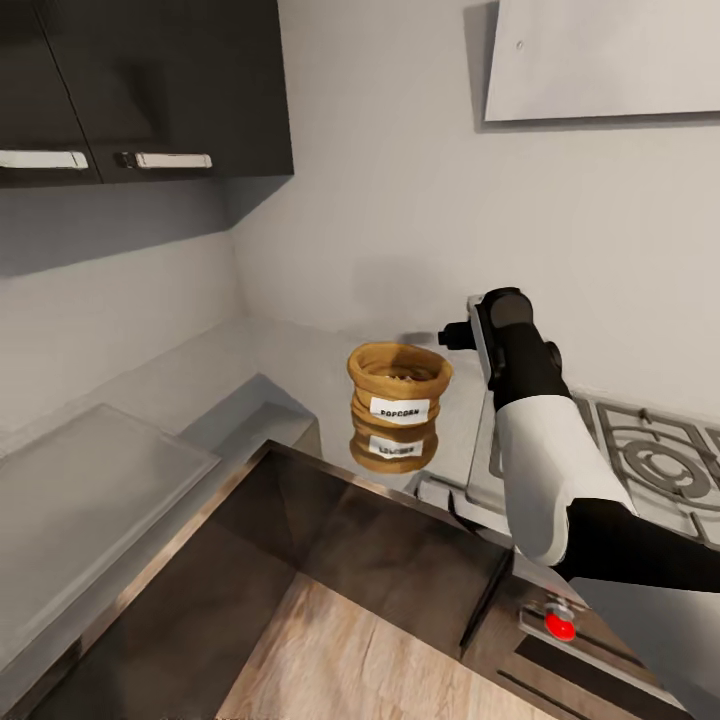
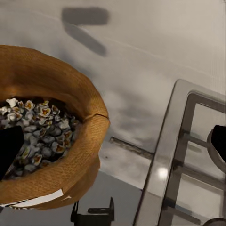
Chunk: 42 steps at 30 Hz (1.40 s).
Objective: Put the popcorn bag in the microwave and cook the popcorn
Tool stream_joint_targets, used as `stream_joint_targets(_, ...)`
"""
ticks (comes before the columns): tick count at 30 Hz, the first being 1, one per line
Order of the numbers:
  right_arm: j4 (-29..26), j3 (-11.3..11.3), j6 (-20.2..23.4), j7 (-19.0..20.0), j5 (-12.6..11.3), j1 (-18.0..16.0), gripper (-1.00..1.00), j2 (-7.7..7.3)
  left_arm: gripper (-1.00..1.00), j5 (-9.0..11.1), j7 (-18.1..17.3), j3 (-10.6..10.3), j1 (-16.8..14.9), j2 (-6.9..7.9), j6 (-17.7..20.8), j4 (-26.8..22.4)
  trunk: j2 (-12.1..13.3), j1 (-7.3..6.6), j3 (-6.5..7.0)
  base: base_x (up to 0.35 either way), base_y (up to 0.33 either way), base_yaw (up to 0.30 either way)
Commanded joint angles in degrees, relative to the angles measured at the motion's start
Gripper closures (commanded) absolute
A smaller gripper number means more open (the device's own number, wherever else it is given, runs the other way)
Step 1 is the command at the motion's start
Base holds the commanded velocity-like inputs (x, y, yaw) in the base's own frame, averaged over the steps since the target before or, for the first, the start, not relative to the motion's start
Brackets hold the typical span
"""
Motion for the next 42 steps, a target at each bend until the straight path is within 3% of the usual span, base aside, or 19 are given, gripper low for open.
stream_joint_targets(1,-0.05,-0.15,0.17,0.20,0.46,-0.05,-1.00,0.06,-1.00,0.23,-0.05,-0.01,-0.02,-0.02,-0.18,-0.03,-0.04,0.00,-0.06,0.000,0.000,0.046)
stream_joint_targets(6,0.35,-0.04,0.17,0.02,0.61,0.21,-1.00,0.06,-1.00,0.33,-0.18,-0.01,-0.02,-0.25,-0.15,-0.07,-0.04,0.00,-0.06,0.000,0.000,0.014)
stream_joint_targets(12,6.49,-0.02,0.17,-2.10,0.42,0.22,-1.00,0.06,-1.00,0.45,-0.18,0.08,-0.02,-0.20,-0.13,-0.01,-0.04,0.00,-0.06,0.000,0.000,0.001)
stream_joint_targets(28,3.99,-0.09,0.17,-1.80,-0.01,0.22,-1.00,0.06,-1.00,0.45,0.19,0.10,-0.02,-0.27,-0.14,-0.01,-0.04,0.00,-0.06,0.001,0.000,0.000)
stream_joint_targets(42,5.18,-0.34,0.17,-1.84,-0.19,0.28,-1.00,0.06,-1.00,0.33,0.09,-0.09,-0.02,-0.20,-0.20,-0.01,-0.04,0.00,-0.06,0.249,0.000,0.000)
